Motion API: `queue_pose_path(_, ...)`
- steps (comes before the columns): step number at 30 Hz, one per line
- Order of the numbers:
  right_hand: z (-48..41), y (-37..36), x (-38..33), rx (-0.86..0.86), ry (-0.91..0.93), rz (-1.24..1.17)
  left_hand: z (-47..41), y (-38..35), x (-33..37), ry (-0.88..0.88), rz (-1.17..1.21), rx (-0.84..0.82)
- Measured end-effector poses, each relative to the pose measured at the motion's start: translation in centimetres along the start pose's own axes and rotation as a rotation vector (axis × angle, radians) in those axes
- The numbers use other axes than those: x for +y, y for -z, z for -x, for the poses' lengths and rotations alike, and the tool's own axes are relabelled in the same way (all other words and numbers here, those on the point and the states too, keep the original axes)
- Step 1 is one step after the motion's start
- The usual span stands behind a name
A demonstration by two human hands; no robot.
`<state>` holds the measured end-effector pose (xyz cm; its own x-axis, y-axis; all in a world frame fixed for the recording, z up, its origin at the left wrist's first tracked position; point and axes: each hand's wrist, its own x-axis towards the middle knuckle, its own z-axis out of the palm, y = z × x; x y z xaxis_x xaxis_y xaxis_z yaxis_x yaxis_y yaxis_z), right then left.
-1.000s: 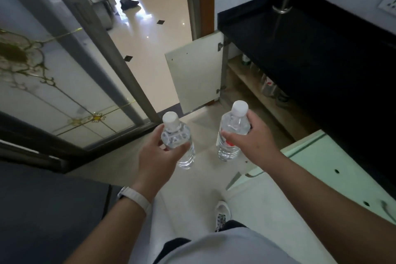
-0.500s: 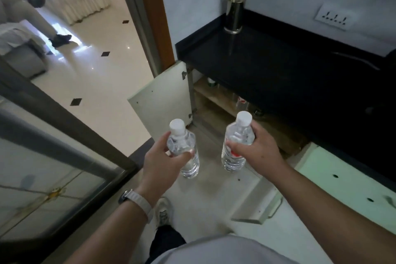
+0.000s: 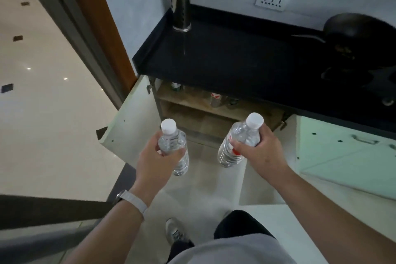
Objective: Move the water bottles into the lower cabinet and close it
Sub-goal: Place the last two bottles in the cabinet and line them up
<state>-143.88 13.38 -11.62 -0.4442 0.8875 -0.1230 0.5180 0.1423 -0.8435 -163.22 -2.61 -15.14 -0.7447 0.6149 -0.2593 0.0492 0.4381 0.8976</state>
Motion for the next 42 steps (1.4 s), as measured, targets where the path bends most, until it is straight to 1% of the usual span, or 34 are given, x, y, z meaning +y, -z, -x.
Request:
queue_pose_path(5,-0.4,0.4,1.2,0.050,-0.102,-0.025,-2.4,-1.7,0.7,-0.021,-0.055,-0.117)
queue_pose_path(13,-4.2,1.4,4.0,0.093,-0.192,-0.134,-5.1,-5.9,3.3,-0.036,-0.125,-0.141)
queue_pose_path(20,-9.0,3.0,7.3,0.120,-0.256,-0.199,-8.0,-10.4,5.5,-0.052,-0.233,-0.216)
queue_pose_path(27,-11.5,3.5,9.9,0.209,-0.343,-0.226,-10.5,-14.0,6.1,-0.086,-0.282,-0.296)
queue_pose_path(32,-12.1,3.3,11.3,0.268,-0.417,-0.214,-13.0,-15.9,5.2,-0.073,-0.293,-0.392)
queue_pose_path(36,-12.6,1.9,12.3,0.348,-0.483,-0.207,-15.8,-16.7,3.6,-0.088,-0.313,-0.480)
queue_pose_path(40,-14.3,-0.6,14.7,0.430,-0.506,-0.214,-19.6,-18.4,0.6,-0.080,-0.314,-0.541)
queue_pose_path(42,-15.7,-2.2,16.6,0.479,-0.505,-0.210,-21.6,-19.7,-1.4,-0.107,-0.303,-0.566)
